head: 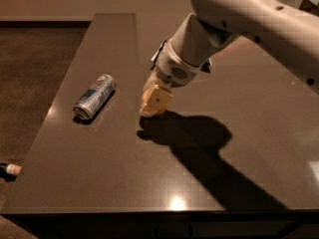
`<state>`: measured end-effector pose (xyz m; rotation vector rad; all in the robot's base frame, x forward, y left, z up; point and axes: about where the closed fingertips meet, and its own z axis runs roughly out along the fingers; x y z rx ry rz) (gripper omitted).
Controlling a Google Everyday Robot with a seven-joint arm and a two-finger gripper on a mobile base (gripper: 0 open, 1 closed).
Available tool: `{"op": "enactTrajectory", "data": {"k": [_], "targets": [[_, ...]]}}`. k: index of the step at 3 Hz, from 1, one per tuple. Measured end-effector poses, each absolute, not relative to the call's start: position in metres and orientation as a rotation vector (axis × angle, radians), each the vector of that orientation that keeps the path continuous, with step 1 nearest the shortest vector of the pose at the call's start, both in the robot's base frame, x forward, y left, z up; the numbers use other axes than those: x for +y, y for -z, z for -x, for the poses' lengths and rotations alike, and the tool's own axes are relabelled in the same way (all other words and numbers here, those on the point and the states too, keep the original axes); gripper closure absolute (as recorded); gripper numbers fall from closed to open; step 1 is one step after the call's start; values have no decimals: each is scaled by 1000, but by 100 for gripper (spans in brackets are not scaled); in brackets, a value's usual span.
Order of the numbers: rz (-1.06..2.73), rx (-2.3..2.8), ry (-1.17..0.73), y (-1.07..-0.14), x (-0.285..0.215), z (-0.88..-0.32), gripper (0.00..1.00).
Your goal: Move orange near redbull can
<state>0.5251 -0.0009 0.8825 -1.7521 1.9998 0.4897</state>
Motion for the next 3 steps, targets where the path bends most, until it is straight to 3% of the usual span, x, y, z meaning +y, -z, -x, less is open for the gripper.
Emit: {"op": "enactTrajectory", "data": {"k": [2, 3], "targets": [[1674, 1939, -508, -876, 53, -559, 100], [1574, 1952, -494, -871, 57, -576, 74]]}}
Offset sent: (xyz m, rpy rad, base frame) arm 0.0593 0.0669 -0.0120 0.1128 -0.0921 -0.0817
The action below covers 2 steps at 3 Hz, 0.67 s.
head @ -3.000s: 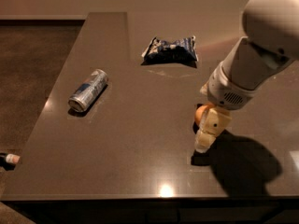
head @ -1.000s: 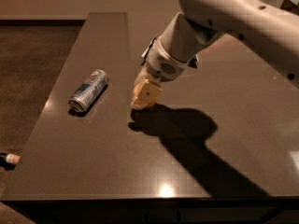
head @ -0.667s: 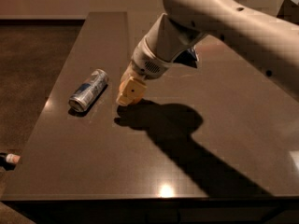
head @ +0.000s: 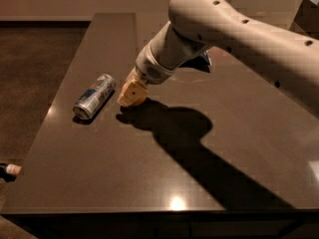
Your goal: Move orange near redbull can
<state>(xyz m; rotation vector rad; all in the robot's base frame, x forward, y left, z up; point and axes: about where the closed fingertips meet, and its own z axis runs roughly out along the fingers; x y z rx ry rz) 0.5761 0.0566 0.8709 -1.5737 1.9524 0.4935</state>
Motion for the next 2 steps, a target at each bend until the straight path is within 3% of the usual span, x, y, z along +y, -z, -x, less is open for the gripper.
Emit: {"op": "enactTrajectory", "data": {"k": [2], "targets": [[1500, 1955, -528, -865, 64, -592, 28]]}}
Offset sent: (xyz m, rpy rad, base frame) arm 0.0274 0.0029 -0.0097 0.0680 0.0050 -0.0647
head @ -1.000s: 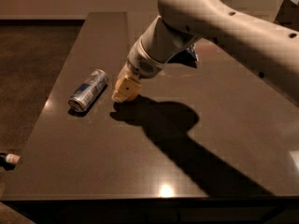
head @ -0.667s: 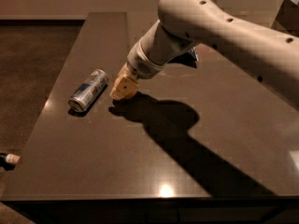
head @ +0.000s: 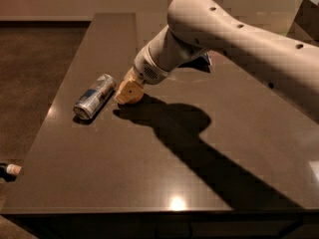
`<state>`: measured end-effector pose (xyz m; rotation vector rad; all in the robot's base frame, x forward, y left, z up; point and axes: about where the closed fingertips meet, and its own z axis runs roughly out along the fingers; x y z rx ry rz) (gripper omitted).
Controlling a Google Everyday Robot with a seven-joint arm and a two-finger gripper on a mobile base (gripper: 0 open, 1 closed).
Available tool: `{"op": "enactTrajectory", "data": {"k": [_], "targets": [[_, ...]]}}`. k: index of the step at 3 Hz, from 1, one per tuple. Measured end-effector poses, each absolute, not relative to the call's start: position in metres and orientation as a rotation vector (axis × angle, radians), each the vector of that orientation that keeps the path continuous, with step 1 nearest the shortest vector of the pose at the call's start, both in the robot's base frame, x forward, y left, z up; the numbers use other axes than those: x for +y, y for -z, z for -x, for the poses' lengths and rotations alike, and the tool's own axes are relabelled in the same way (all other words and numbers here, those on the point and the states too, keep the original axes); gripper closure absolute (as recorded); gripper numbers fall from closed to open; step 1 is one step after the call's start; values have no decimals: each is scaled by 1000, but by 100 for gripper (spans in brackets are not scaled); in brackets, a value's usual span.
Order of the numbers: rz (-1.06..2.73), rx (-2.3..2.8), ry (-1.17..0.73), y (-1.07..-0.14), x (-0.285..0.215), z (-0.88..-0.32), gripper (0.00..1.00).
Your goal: Move orange near redbull can
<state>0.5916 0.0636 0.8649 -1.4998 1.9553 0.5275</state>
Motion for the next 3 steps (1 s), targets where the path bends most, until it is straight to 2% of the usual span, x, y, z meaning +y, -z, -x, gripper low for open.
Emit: {"op": "enactTrajectory", "data": {"k": [1, 2, 3], "targets": [[1504, 1964, -530, -863, 54, -595, 5], [1506, 1964, -532, -862, 55, -595, 0], [1506, 1964, -532, -862, 55, -595, 0]]}}
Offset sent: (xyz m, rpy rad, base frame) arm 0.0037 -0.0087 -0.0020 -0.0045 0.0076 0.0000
